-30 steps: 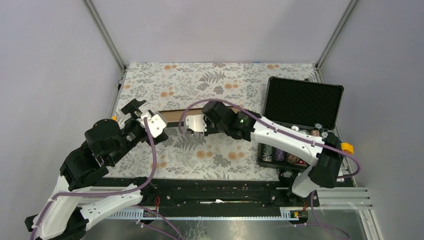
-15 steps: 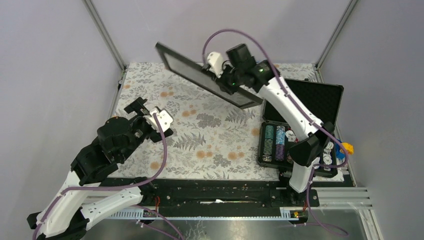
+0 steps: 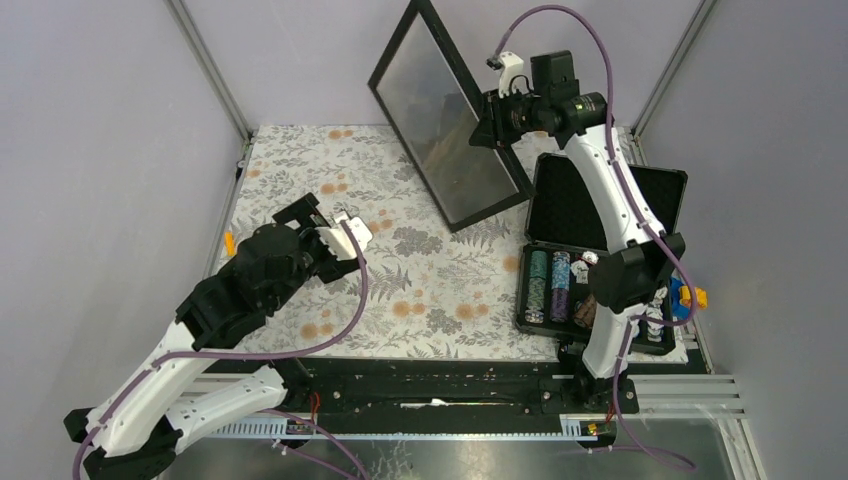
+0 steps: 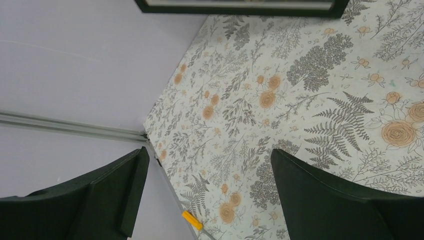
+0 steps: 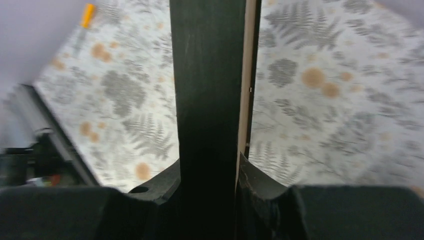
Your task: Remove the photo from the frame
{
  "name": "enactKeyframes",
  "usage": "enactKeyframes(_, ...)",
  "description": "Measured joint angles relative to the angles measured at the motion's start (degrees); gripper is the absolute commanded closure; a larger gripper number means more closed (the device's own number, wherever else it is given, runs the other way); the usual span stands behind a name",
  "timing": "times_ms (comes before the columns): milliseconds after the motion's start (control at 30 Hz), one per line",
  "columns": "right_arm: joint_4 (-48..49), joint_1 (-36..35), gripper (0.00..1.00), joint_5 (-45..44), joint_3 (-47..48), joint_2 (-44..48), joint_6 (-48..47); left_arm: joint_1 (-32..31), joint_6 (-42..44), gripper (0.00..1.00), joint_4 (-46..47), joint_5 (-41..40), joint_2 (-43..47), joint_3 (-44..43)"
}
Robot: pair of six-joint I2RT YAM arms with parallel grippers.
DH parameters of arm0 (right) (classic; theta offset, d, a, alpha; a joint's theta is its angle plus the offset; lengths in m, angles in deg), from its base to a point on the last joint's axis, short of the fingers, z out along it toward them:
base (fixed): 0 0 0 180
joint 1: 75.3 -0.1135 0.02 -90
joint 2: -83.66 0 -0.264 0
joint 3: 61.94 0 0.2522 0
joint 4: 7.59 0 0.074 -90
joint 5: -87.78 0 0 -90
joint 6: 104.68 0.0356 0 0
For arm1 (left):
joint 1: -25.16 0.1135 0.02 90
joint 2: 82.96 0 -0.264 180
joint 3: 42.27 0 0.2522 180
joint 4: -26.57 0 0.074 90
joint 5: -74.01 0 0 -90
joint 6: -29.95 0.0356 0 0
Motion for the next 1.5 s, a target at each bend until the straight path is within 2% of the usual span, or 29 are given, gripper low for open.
enactKeyframes(233,2.4,1.7,1.00,17.3,-4.2,-5.4,16.3,0.0,-0.4,0.01,0.2,0.0,-1.2,1.4)
enactKeyframes(367,7.3,1.9,1.00,22.8,-13.4,-6.4,27.7,0.3,-1.0,0.01,0.2,0.0,-1.4,1.6)
enactKeyframes(467,17.4,2.3,1.00,25.8,-22.2,-6.4,38.4,0.7,-1.9,0.01,0.2,0.0,-1.4,1.7)
enactKeyframes(567,33.3,2.7,1.00,28.7,-33.6,-5.9,49.7,1.3,-2.7,0.01,0.0,0.0,-1.2,2.6)
enactKeyframes(700,51.9,2.9,1.00,29.7,-43.5,-5.4,63.6,2.3,-3.8,0.01,-0.7,0.5,-0.6,4.4)
enactKeyframes(933,66.1,2.9,1.00,28.0,-56.5,-0.3,71.3,6.0,-8.5,0.01,-4.5,4.5,-4.7,4.9)
enactKeyframes(1167,75.4,2.1,1.00,26.7,-64.8,0.7,71.8,18.2,-12.0,0.01,-7.6,16.7,-13.3,3.4)
enactKeyframes(1300,80.6,-0.1,1.00,24.5,-68.0,0.7,71.8,24.4,-13.4,0.01,-6.9,21.3,-14.4,2.8)
enactKeyframes(1500,90.0,-4.5,1.00,21.0,-71.9,-1.7,72.6,29.7,-15.2,0.01,-5.4,25.0,-14.4,2.8)
